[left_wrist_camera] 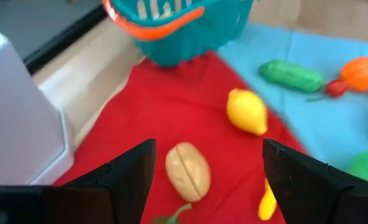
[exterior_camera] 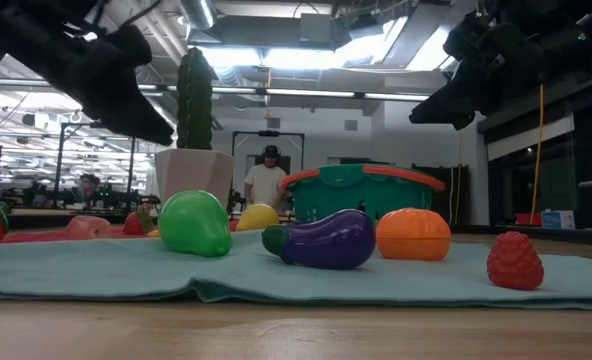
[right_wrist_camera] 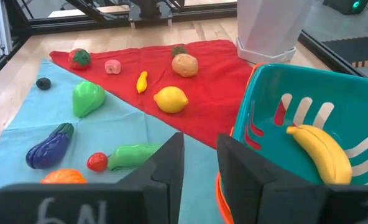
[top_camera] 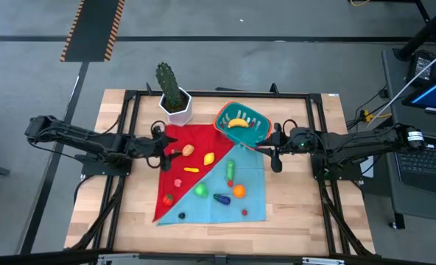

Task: Pick and placing Produce into tupperware
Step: Put the brown potato into the blue basket

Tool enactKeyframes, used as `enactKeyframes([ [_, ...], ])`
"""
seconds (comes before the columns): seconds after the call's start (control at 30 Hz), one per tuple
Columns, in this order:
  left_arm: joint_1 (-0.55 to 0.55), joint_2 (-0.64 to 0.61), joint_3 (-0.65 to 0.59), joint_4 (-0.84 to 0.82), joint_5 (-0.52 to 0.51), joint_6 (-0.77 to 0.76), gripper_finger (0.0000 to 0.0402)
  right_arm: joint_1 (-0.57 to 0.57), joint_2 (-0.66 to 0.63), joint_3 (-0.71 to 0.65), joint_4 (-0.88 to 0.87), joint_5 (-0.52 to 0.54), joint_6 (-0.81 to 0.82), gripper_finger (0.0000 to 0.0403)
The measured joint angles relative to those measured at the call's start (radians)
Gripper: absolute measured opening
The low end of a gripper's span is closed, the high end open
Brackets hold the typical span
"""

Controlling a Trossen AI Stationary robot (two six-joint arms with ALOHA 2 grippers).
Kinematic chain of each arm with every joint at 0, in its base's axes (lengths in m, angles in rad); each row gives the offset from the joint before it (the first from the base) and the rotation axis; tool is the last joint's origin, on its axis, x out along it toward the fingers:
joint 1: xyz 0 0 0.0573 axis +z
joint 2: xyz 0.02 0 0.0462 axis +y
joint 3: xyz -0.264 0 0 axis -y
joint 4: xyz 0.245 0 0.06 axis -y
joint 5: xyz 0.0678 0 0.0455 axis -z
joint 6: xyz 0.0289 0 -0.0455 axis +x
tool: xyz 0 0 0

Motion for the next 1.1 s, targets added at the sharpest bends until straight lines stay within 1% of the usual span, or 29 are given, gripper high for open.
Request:
enactKeyframes([
  [0.07, 0.014, 0.045, 0.04, -0.036, -0.001, -0.001, 0.0281, 0.0, 0.0, 0.0, 0.0, 0.0, 0.0, 0.0098],
  [0.3, 0.061, 0.244, 0.241, -0.206, -0.001, -0.043, 0.0281, 0.0, 0.0, 0.0, 0.001, 0.0, 0.0, 0.0098],
  [0.4, 0.076, 0.319, 0.315, -0.289, -0.003, -0.027, 0.0281, 0.0, 0.0, 0.0, -0.005, 0.0, 0.0, 0.0098],
  [0.5, 0.083, 0.371, 0.368, -0.312, -0.005, -0.025, 0.0281, 0.0, 0.0, 0.0, -0.017, 0.0, -0.001, 0.0098],
  [0.67, 0.083, 0.422, 0.4, -0.313, -0.004, -0.032, 0.0281, 0.0, 0.0, 0.0, -0.025, 0.0, -0.005, 0.0098],
  [0.73, 0.083, 0.433, 0.408, -0.316, 0.0, -0.062, 0.0281, 0.0, 0.0, 0.0, -0.026, 0.0, -0.005, 0.0098],
  [1.0, 0.136, 0.437, 0.41, -0.327, 0.155, -0.219, 0.0281, 0.0, 0.001, 0.0, -0.05, 0.0, -0.025, 0.0098],
  [1.1, 0.159, 0.453, 0.411, -0.336, 0.176, -0.234, 0.0279, 0.0, 0.001, 0.0, -0.052, 0.0, -0.024, 0.0098],
])
